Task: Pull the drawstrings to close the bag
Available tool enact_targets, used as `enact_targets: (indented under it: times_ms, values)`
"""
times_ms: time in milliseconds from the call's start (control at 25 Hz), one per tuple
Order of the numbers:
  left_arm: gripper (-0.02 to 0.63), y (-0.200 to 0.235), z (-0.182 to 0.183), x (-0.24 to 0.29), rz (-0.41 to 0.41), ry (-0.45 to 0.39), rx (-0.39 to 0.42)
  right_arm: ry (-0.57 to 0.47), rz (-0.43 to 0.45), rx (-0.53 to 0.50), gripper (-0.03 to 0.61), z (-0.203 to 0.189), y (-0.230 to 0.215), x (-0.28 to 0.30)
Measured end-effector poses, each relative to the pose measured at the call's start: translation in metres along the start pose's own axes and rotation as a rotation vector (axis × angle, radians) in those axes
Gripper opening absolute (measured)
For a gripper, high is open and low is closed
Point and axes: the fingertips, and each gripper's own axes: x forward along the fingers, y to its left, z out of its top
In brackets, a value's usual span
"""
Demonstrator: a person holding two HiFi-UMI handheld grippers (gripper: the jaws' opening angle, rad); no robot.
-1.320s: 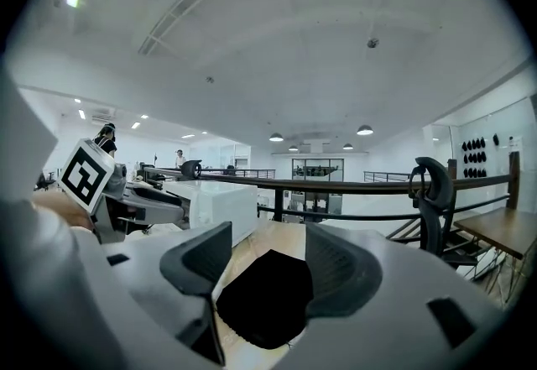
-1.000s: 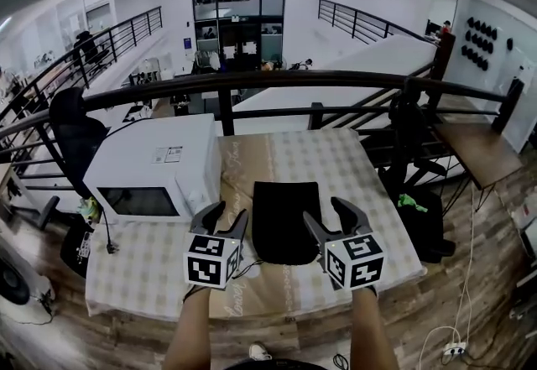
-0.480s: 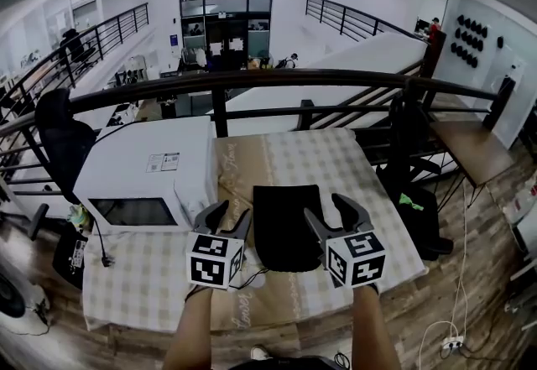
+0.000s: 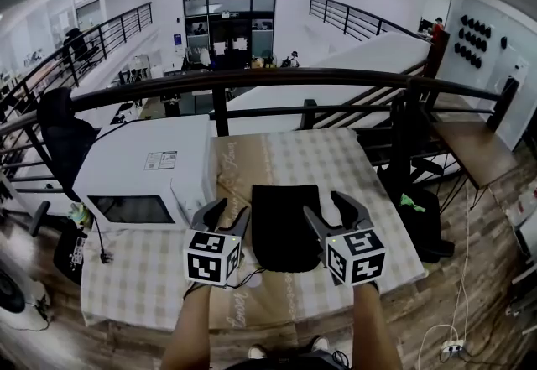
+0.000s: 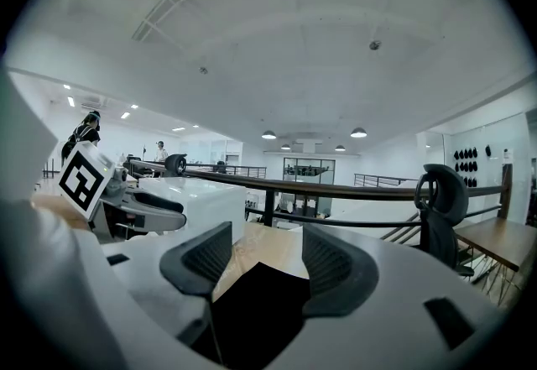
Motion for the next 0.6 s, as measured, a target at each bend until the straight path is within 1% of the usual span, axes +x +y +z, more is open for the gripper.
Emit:
enact_targets:
  times_ms: [160,320,600]
  values:
    - [0.206,-0.007,0.003,0.005,0.039,-0.002,-0.014,-0.007,0.031,-0.007,0.262,-0.001,-0.015,-0.001]
    - [0.206,-0.019,0.008,0.015,0.081,-0.005,-0.027,-0.014,0.06,-0.012,0.262,-0.004,-0.038,-0.004]
    - [0.206,-0.04,0.022,0.025,0.15,-0.007,-0.008,-0.041,0.107,0.005,0.262,-0.005,-0.08,-0.011]
